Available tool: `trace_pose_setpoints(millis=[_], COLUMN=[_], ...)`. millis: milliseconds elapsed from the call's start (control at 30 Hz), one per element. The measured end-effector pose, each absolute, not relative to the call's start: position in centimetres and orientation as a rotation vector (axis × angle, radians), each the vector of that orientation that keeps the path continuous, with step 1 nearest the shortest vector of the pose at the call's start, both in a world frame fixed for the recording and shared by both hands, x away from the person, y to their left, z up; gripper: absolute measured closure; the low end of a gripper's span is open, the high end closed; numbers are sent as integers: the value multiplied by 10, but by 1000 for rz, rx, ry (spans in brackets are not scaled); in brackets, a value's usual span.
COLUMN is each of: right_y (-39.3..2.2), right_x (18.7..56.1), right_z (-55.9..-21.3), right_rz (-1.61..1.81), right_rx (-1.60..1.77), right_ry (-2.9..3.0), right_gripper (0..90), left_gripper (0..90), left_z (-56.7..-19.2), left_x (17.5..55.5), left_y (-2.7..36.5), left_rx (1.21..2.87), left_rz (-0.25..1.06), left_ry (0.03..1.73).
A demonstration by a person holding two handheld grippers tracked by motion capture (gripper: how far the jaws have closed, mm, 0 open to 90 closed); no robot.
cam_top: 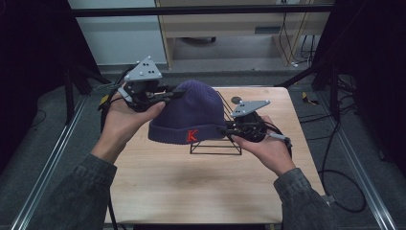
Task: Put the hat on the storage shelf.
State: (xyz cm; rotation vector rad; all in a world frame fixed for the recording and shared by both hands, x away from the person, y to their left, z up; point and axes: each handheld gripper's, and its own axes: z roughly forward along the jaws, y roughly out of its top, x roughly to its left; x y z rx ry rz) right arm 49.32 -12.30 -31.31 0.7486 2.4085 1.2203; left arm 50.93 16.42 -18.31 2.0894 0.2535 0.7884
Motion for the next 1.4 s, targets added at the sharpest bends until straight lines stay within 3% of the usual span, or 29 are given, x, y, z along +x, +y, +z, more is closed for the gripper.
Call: trace_pose_setpoints(millis=[833, 1400], right_y=[-154, -168], right_x=[526, 551], right_z=[-289, -293], right_rz=[1185, 1126], right_rx=[831, 893], right_ry=[2334, 2313], right_gripper=[737, 738], left_gripper=[797, 796], left_z=[-166, -181], left_x=[556, 594], left_y=[126, 108], left_rx=[2050, 2056], left_rz=[756, 717], left_ry=[240, 260])
